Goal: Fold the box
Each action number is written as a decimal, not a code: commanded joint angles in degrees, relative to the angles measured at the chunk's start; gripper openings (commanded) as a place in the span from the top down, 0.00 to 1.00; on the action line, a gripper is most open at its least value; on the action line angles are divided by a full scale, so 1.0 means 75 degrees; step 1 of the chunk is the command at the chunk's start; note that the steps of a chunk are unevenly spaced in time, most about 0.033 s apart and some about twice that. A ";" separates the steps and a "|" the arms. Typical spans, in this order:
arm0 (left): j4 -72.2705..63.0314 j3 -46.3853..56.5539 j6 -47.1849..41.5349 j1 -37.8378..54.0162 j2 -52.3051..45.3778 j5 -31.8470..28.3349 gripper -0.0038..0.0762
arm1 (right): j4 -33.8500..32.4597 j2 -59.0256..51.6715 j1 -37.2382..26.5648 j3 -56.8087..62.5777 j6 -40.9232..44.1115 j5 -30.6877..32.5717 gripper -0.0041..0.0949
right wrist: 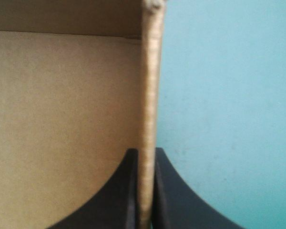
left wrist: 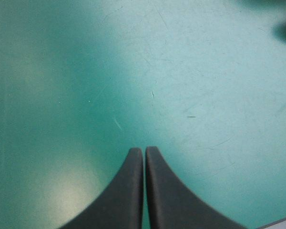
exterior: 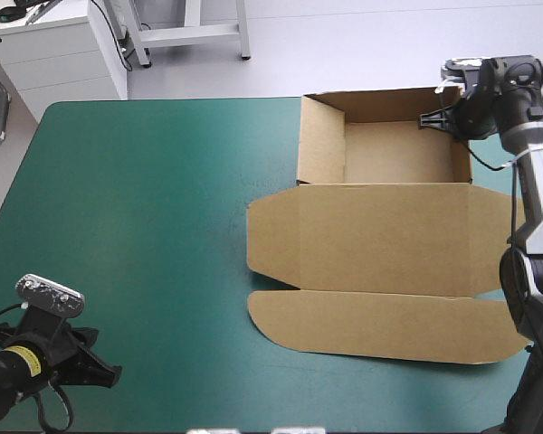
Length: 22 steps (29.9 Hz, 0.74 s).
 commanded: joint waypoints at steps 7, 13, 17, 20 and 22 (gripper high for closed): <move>0.0126 -0.0172 -0.0096 -0.0022 0.0048 -0.0320 0.96 | 0.0024 -0.0484 -0.1844 -0.0280 -0.0167 -0.0160 0.98; 0.0126 -0.0172 -0.0106 -0.0022 0.0048 -0.0320 0.96 | 0.0024 -0.0452 -0.2930 -0.0280 -0.0358 -0.0160 0.98; 0.0126 -0.0172 -0.0106 -0.0022 0.0048 -0.0320 0.96 | 0.0091 -0.0390 -0.3527 -0.0280 -0.0415 -0.0246 0.98; 0.0126 -0.0172 -0.0106 -0.0022 0.0048 -0.0320 0.96 | 0.0105 -0.0323 -0.3787 -0.0280 -0.0432 -0.0232 0.98; 0.0126 -0.0172 -0.0129 -0.0022 0.0048 -0.0320 0.96 | 0.0105 -0.0291 -0.3875 -0.0280 -0.0494 -0.0232 0.97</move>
